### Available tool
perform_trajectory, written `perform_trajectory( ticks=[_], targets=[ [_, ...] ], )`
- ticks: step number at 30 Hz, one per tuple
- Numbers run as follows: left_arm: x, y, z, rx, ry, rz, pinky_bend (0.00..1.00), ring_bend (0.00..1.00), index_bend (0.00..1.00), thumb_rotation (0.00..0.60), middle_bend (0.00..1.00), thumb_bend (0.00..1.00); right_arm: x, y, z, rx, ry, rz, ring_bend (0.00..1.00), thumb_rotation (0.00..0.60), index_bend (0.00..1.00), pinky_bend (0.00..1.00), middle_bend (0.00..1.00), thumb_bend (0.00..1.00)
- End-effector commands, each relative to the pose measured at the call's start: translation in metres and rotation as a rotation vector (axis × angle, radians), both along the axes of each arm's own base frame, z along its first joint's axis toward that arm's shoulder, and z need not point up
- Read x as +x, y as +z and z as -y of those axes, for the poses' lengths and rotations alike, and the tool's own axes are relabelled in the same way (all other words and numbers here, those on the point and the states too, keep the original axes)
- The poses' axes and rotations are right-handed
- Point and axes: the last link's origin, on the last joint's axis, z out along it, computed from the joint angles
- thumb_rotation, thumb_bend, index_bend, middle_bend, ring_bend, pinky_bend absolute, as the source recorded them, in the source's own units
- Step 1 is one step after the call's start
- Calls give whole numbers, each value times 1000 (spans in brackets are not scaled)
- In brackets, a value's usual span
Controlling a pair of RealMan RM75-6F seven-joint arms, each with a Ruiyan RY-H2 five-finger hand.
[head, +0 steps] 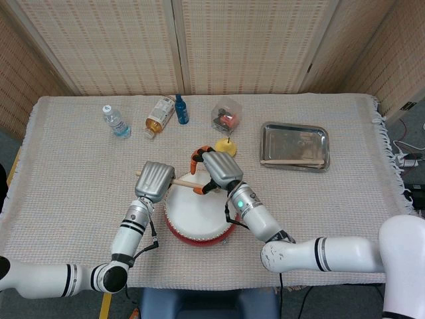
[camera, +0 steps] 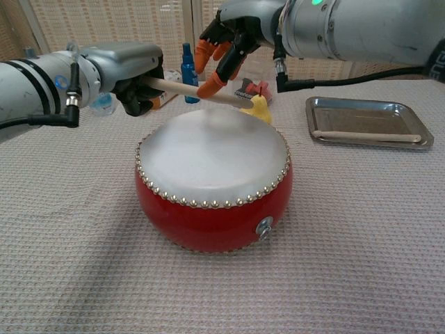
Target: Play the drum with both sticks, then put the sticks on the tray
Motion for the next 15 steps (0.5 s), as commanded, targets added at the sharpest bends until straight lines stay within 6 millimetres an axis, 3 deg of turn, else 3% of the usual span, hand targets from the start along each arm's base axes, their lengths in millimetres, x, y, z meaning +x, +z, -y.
perform_trajectory(
  ticks=[1, 10, 15],
  targets=[
    [2, -1, -1, 3, 3, 2, 1000, 1000, 1000, 600, 1000, 823, 2, -4, 0, 4, 3, -12, 146, 600, 523, 334, 259, 142],
    [4, -3, -1, 3, 0, -6, 1000, 1000, 1000, 600, 1000, 822, 8, -14, 0, 14, 5, -39, 146, 600, 540, 334, 259, 144],
    [6, -4, -1, 5, -7, -9, 1000, 1000, 1000, 600, 1000, 823, 10, -18, 0, 15, 7, -50, 146, 600, 545, 334, 259, 193]
  ],
)
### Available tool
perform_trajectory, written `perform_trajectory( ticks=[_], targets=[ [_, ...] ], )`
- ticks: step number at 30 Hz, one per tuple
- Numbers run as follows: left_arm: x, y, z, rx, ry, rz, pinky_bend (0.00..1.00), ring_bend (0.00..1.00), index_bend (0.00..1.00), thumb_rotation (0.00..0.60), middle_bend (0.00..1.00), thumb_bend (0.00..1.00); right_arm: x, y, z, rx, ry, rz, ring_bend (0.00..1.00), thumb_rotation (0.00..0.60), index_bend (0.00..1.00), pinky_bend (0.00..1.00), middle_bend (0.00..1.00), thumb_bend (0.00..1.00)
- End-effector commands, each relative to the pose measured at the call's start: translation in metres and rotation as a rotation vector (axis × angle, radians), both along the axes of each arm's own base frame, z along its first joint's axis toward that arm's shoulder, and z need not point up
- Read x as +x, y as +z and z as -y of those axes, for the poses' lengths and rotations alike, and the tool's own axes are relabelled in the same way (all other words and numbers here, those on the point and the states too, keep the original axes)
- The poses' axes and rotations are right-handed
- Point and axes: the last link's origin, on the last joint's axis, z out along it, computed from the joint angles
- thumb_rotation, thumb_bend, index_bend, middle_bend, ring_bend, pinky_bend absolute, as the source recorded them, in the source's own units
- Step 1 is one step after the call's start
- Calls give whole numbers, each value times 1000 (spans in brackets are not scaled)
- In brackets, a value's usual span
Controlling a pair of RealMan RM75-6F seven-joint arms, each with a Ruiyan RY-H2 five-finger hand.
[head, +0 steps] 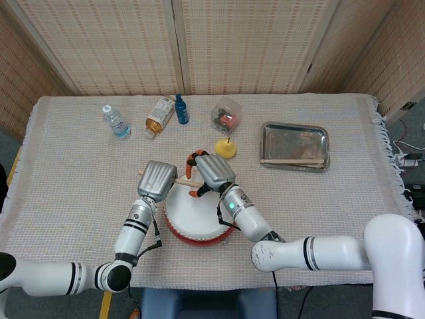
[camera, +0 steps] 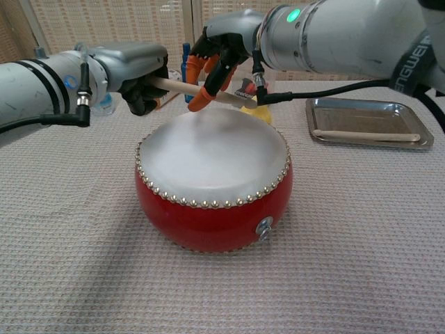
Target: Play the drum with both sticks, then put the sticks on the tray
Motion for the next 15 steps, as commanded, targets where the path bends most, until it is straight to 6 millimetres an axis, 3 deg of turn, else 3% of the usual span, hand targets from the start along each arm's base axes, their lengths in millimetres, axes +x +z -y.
perform_trajectory(
  ticks=[1, 15],
  targets=[
    [1, -1, 0, 0, -3, -3, 1000, 1000, 1000, 600, 1000, 822, 1, -1, 0, 1, -1, 0, 146, 600, 545, 334, 259, 201],
    [1, -4, 1, 2, -12, -31, 1000, 1000, 1000, 600, 1000, 823, 4, -3, 1, 14, 7, -2, 151, 600, 555, 335, 261, 349]
  ],
)
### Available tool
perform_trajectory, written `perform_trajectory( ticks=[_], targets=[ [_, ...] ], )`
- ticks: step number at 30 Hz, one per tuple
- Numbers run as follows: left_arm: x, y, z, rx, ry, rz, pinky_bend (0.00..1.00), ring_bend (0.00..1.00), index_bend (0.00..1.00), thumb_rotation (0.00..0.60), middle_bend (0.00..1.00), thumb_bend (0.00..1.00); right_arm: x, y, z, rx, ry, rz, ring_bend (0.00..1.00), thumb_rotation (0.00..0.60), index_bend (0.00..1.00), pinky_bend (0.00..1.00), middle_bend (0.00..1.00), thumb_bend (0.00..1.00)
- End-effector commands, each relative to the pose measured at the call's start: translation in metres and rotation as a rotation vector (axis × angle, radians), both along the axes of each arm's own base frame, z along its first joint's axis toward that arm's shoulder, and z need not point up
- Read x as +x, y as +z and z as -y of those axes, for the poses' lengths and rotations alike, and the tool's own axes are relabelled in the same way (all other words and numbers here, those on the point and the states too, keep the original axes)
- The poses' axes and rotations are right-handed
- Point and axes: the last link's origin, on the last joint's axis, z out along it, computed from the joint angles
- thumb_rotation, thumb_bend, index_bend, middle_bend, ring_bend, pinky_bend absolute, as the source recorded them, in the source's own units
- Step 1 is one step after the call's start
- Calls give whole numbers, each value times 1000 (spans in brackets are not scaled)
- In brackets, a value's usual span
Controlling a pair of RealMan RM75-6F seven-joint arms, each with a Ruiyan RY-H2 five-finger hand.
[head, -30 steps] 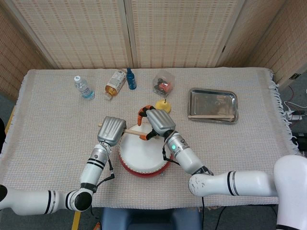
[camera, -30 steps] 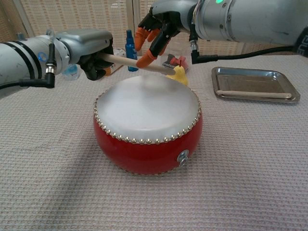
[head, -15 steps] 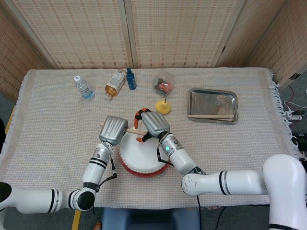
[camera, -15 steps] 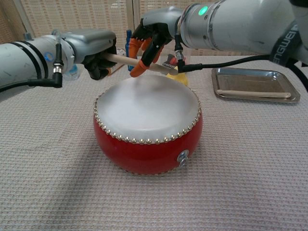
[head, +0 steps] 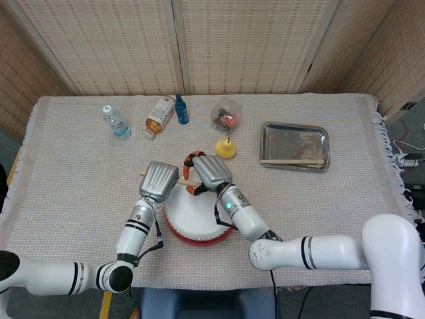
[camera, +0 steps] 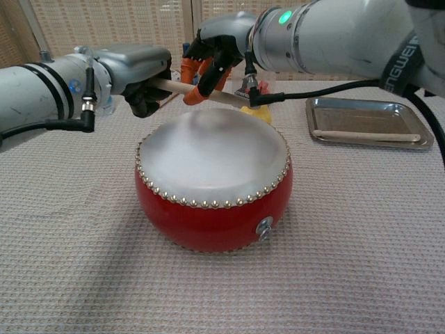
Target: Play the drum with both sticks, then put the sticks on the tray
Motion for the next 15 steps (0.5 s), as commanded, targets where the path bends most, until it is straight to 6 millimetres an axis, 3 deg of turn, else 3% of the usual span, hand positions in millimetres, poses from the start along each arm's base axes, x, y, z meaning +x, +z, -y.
perform_trajectory(
  ticks=[1, 6, 15],
  targets=[
    [0, 0, 0, 2, -2, -8, 1000, 1000, 1000, 600, 1000, 823, 0, 0, 0, 1, 0, -2, 152, 600, 557, 336, 261, 362],
    [0, -2, 1, 2, -10, -23, 1000, 1000, 1000, 600, 1000, 822, 1, 0, -1, -1, 15, -11, 160, 600, 563, 339, 267, 433],
    [-1, -3, 1, 3, -17, -39, 1000, 1000, 1000, 600, 1000, 822, 1, 0, 0, -1, 21, -14, 171, 600, 536, 348, 268, 435]
  ],
)
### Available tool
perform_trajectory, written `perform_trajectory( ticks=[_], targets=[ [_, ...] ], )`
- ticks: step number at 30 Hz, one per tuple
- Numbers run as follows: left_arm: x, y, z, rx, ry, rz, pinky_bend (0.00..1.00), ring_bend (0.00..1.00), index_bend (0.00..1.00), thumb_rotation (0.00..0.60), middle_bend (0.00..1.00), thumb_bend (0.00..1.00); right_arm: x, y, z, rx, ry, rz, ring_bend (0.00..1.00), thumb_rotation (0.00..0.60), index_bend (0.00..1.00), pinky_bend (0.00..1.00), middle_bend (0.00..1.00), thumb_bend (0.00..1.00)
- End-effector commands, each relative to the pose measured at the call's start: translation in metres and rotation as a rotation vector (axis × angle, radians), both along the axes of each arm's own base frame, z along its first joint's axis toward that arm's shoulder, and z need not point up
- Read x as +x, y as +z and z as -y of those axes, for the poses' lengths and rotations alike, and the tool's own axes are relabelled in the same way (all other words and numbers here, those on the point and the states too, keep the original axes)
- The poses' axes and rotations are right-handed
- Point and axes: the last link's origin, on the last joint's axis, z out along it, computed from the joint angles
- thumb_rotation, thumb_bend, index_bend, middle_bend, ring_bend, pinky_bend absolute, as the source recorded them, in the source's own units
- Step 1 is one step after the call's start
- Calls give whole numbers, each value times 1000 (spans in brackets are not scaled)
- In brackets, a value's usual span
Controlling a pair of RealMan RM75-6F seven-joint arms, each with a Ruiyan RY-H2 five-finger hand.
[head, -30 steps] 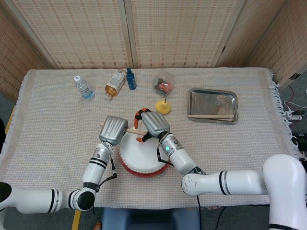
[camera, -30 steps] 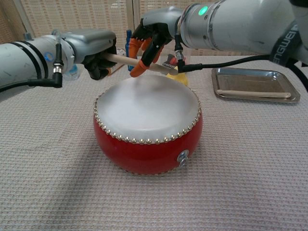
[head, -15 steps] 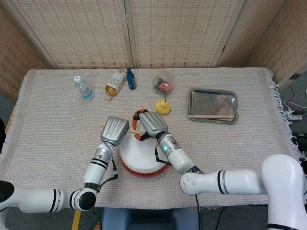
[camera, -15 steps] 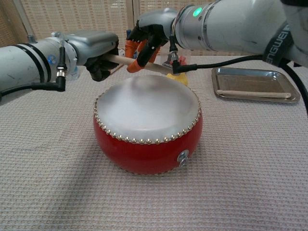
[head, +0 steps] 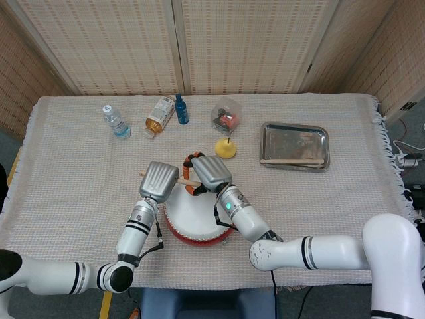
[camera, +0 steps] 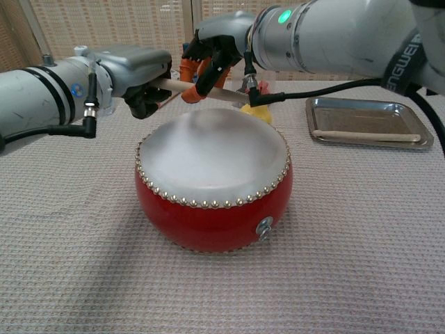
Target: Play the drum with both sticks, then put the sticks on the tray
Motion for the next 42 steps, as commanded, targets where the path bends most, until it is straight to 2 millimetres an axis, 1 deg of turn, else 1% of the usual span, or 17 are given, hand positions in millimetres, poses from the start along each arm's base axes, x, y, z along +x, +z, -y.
perform_trajectory(
  ticks=[1, 4, 8, 11, 22, 25, 28, 30, 36, 42],
  targets=[
    [1, 0, 1, -2, -3, -3, 1000, 1000, 1000, 600, 1000, 822, -1, -1, 0, 2, 3, -4, 171, 600, 531, 348, 268, 436],
    [1, -1, 1, -3, -5, -8, 1000, 1000, 1000, 600, 1000, 822, -1, -2, 0, 6, 2, -3, 172, 600, 518, 349, 268, 420],
    [1, -2, 1, -2, -3, -9, 1000, 1000, 1000, 600, 1000, 822, -1, -2, 0, 4, 5, -2, 174, 600, 503, 349, 268, 353],
    [1, -3, 0, -1, -3, -10, 1000, 1000, 1000, 600, 1000, 822, -2, -2, 1, 4, 5, -3, 173, 600, 496, 349, 268, 329],
    [1, -6, 1, 1, -9, -28, 1000, 1000, 1000, 600, 1000, 823, -2, -4, 1, 10, 8, -16, 180, 600, 511, 350, 270, 324],
    [1, -6, 1, 4, -11, -31, 1000, 1000, 1000, 600, 1000, 822, -2, -4, 1, 0, 10, -19, 198, 600, 547, 372, 286, 325],
    [1, -5, 0, 3, -2, -19, 1000, 1000, 1000, 600, 1000, 822, -2, -5, 0, -6, 7, -26, 247, 600, 623, 414, 329, 388],
    [0, -4, 0, 3, 1, -15, 1000, 1000, 1000, 600, 1000, 822, -3, -5, 0, -11, 4, -25, 284, 600, 656, 445, 355, 431],
    [-1, -1, 0, 10, -1, -14, 1000, 994, 993, 600, 1000, 819, -5, -6, 0, -15, -5, -23, 391, 600, 719, 554, 433, 463],
    [-2, 3, 0, 16, 2, -6, 1000, 978, 927, 600, 1000, 811, -4, -9, 1, -20, -7, -26, 461, 600, 772, 632, 479, 522]
  ],
)
